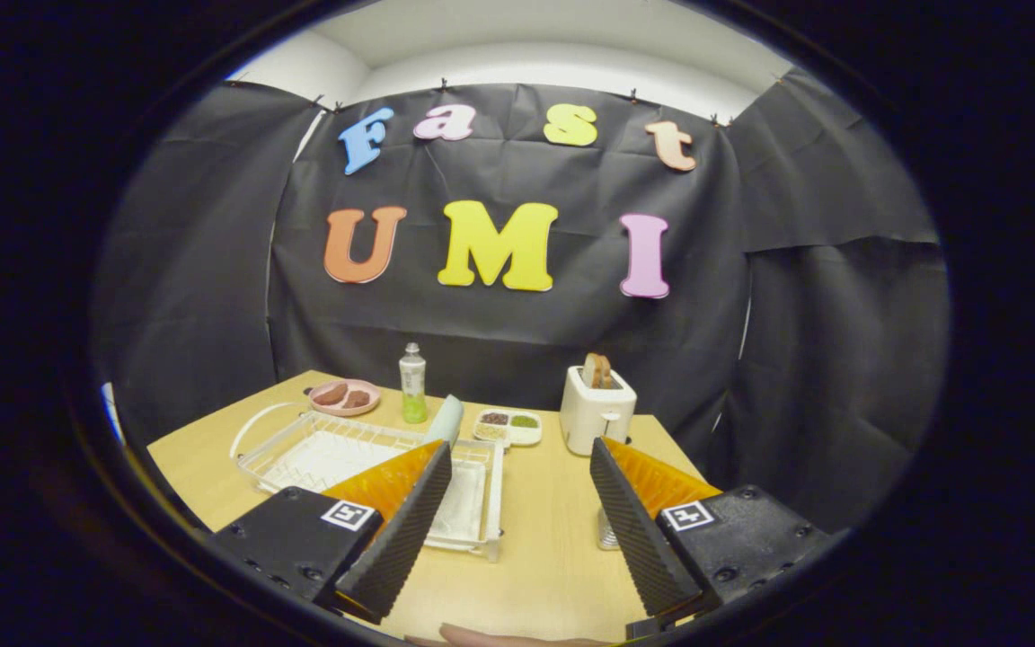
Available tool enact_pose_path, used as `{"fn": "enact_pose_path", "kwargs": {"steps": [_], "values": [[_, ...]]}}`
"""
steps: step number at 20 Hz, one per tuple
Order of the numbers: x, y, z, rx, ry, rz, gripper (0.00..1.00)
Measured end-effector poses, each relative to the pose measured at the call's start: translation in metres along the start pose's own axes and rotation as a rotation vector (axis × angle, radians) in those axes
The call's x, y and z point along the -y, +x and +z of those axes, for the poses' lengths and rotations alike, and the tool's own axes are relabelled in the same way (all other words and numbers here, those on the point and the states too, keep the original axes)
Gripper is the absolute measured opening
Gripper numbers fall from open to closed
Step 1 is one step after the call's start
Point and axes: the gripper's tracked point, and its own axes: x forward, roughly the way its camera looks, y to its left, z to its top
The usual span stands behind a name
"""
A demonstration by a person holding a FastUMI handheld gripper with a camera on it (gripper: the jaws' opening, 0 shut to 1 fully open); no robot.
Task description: Take the plate from the dish rack, then take the spoon from the basket and place it into the plate.
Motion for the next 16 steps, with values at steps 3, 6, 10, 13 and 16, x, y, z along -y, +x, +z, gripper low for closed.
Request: {"fn": "enact_pose_path", "kwargs": {"steps": [3,6,10,13,16], "values": [[-0.021,0.045,0.014,-0.117,0.02,0.055,1.0],[-0.046,0.088,0.028,-0.247,0.034,0.118,1.0],[-0.061,0.133,0.015,-0.468,-0.021,0.1,0.94],[-0.072,0.149,0.011,-0.603,-0.093,0.057,0.92],[-0.062,0.156,0.005,-0.74,-0.158,-0.068,0.73]]}}
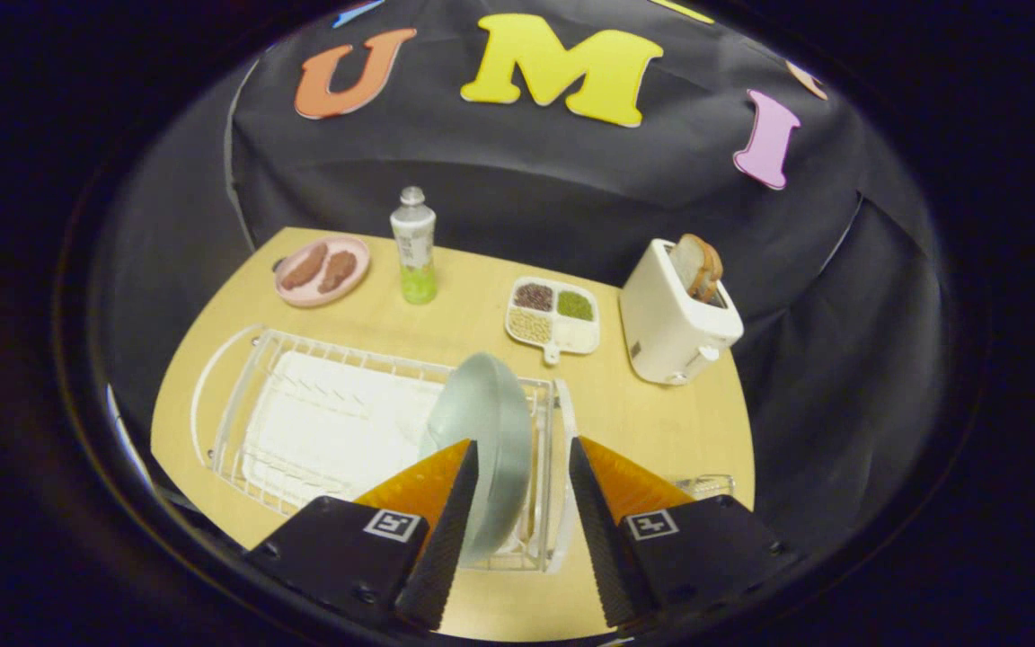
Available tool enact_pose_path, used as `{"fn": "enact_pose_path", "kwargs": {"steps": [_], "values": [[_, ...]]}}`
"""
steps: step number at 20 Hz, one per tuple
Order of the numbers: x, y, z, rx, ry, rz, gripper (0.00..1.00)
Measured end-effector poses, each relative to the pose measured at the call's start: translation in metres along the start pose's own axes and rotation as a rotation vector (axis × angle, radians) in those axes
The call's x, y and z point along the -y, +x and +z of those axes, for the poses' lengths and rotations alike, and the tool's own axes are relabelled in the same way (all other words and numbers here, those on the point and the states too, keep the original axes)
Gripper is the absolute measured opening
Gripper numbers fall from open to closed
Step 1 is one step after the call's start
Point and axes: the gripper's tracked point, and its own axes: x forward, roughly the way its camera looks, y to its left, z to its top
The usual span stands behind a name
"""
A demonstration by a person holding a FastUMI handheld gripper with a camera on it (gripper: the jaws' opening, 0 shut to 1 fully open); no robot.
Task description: Take the plate from the dish rack, then take the spoon from the basket and place it into the plate.
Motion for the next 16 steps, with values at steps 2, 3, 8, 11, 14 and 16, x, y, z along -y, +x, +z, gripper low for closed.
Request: {"fn": "enact_pose_path", "kwargs": {"steps": [2,3,8,11,14,16], "values": [[-0.005,0.004,0.007,-0.038,-0.007,-0.019,0.65],[-0.004,0.005,0.011,-0.054,0.002,-0.029,0.64],[-0.006,0.007,0.019,-0.157,0.017,-0.09,0.34],[-0.004,0.005,0.013,-0.212,0.014,-0.17,0.23],[-0.004,0.006,0.007,-0.255,-0.01,-0.217,0.21],[-0.003,0.005,0.004,-0.265,-0.012,-0.258,0.21]]}}
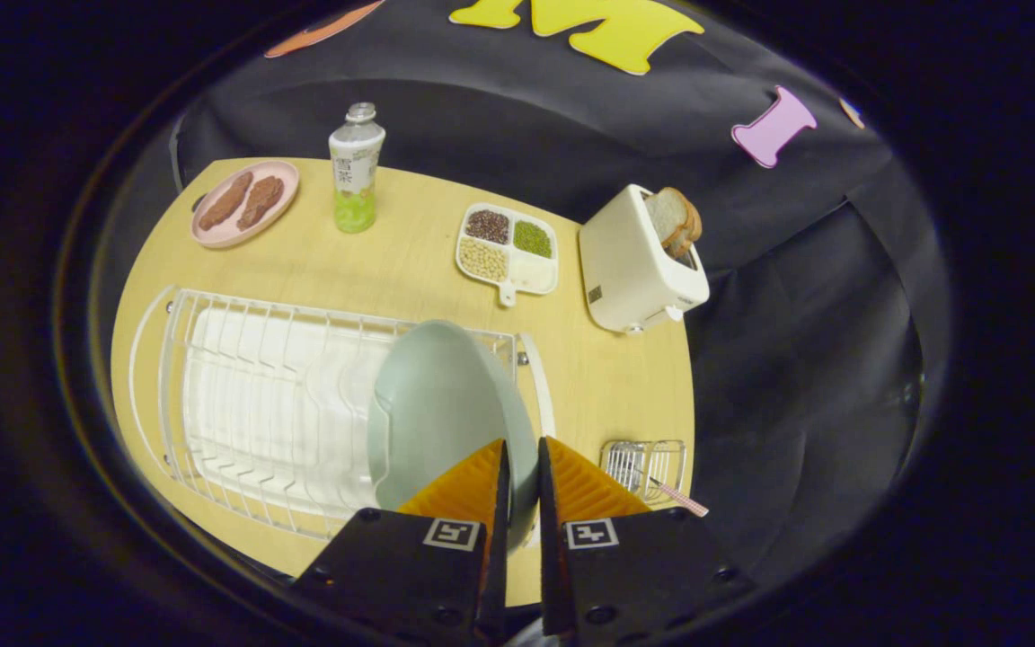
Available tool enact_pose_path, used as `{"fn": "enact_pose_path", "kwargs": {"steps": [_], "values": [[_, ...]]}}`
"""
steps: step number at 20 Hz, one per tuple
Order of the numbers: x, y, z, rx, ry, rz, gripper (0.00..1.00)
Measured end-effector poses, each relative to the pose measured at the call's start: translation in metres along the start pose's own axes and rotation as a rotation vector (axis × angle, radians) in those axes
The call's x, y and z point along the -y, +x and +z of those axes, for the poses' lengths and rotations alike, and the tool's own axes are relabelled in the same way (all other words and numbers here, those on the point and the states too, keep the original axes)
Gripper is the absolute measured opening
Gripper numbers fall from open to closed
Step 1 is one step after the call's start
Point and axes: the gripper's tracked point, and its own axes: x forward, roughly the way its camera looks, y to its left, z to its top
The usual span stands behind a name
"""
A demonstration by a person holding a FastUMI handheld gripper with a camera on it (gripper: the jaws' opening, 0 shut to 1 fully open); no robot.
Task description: Take the plate from the dish rack, then take the spoon from the basket and place it into the plate.
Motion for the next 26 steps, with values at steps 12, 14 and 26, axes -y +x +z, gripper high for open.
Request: {"fn": "enact_pose_path", "kwargs": {"steps": [12,14,26], "values": [[-0.026,-0.047,-0.003,0.126,-0.02,-0.288,0.1],[-0.033,-0.051,-0.005,0.153,-0.033,-0.336,0.11],[-0.016,-0.091,-0.025,0.284,0.03,-0.361,0.1]]}}
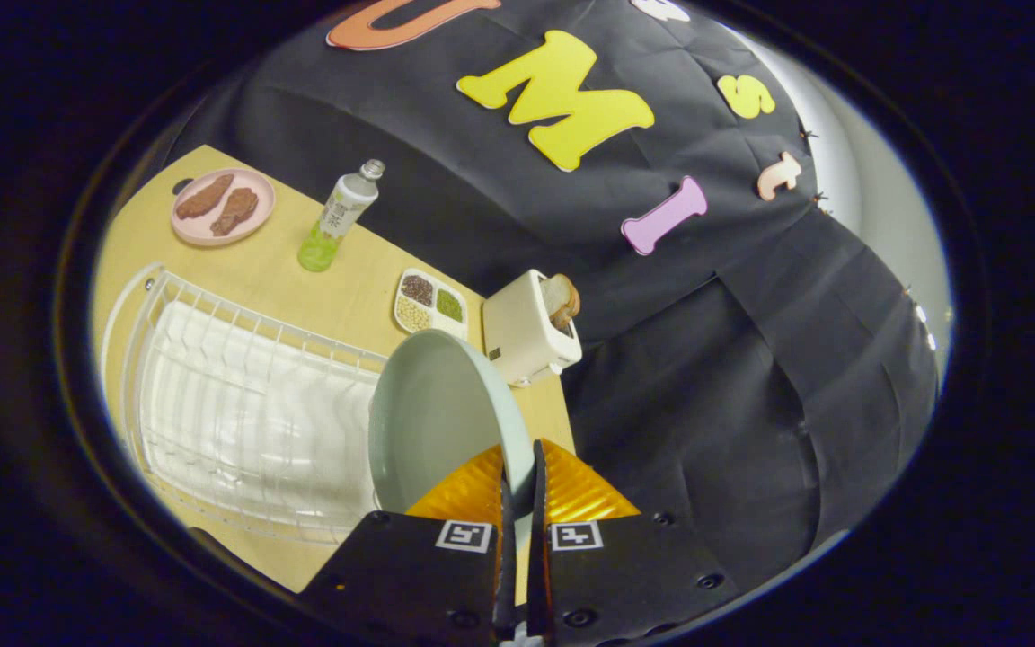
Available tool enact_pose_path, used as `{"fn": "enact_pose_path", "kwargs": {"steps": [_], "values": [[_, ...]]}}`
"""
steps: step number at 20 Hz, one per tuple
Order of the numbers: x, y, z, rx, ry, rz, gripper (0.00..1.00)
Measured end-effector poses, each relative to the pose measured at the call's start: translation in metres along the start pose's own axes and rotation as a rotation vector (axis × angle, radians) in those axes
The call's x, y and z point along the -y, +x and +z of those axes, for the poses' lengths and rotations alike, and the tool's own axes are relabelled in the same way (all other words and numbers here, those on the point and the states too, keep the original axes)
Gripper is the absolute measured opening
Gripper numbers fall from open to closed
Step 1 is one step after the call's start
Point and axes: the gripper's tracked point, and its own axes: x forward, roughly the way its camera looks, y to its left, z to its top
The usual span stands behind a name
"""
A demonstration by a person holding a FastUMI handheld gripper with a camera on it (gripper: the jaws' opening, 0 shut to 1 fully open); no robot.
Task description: Take the plate from the dish rack, then take the spoon from the basket and place it into the plate.
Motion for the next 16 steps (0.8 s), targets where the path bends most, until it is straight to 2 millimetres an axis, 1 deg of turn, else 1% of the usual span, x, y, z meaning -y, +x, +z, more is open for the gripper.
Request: {"fn": "enact_pose_path", "kwargs": {"steps": [4,6,9,11,14,16], "values": [[0.015,-0.007,-0.028,0.007,0.089,0.18,0.1],[0.019,-0.011,-0.049,0.003,0.129,0.289,0.1],[0.018,-0.017,-0.087,-0.019,0.203,0.485,0.11],[0.016,-0.021,-0.117,-0.046,0.259,0.616,0.1],[0.005,-0.019,-0.158,-0.084,0.337,0.803,0.1],[-0.003,-0.011,-0.184,-0.114,0.374,0.869,0.1]]}}
